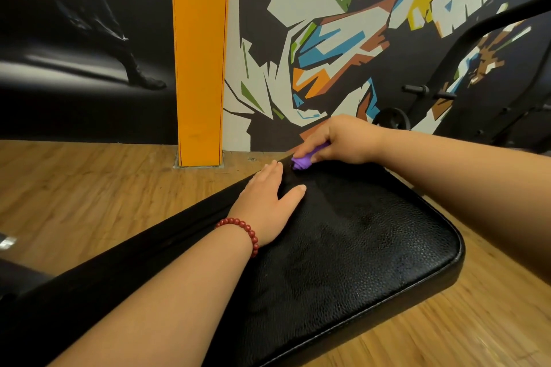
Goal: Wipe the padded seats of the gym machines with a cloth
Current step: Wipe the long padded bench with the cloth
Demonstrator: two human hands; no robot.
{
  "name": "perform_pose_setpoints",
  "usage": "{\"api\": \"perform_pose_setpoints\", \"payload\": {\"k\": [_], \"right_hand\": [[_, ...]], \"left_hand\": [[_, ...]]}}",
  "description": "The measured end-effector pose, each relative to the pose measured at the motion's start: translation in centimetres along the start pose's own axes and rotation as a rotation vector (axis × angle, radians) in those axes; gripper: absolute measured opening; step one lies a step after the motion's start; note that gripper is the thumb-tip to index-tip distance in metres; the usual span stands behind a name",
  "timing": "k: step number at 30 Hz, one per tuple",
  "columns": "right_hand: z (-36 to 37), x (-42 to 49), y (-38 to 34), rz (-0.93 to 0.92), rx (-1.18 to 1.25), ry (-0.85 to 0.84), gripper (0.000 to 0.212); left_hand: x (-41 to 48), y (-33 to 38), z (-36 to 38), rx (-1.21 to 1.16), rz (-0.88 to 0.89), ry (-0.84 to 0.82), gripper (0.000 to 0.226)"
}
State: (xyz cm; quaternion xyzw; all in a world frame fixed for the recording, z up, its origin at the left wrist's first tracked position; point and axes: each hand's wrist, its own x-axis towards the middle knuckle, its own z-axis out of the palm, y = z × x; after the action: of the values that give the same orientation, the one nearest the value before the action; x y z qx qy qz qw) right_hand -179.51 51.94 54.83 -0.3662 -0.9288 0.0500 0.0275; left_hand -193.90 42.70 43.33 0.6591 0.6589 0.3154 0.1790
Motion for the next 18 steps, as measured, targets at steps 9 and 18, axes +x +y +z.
{"api": "perform_pose_setpoints", "payload": {"k": [9,18], "right_hand": [[0.4,-0.1,-0.4,0.005,-0.099,-0.018,0.039],[0.1,-1.1,-0.5,-0.040,-0.042,-0.016,0.032]], "left_hand": [[0.0,0.1,0.0,0.003,-0.008,0.009,0.069],[0.0,-0.1,-0.1,-0.016,0.005,0.016,0.060]]}}
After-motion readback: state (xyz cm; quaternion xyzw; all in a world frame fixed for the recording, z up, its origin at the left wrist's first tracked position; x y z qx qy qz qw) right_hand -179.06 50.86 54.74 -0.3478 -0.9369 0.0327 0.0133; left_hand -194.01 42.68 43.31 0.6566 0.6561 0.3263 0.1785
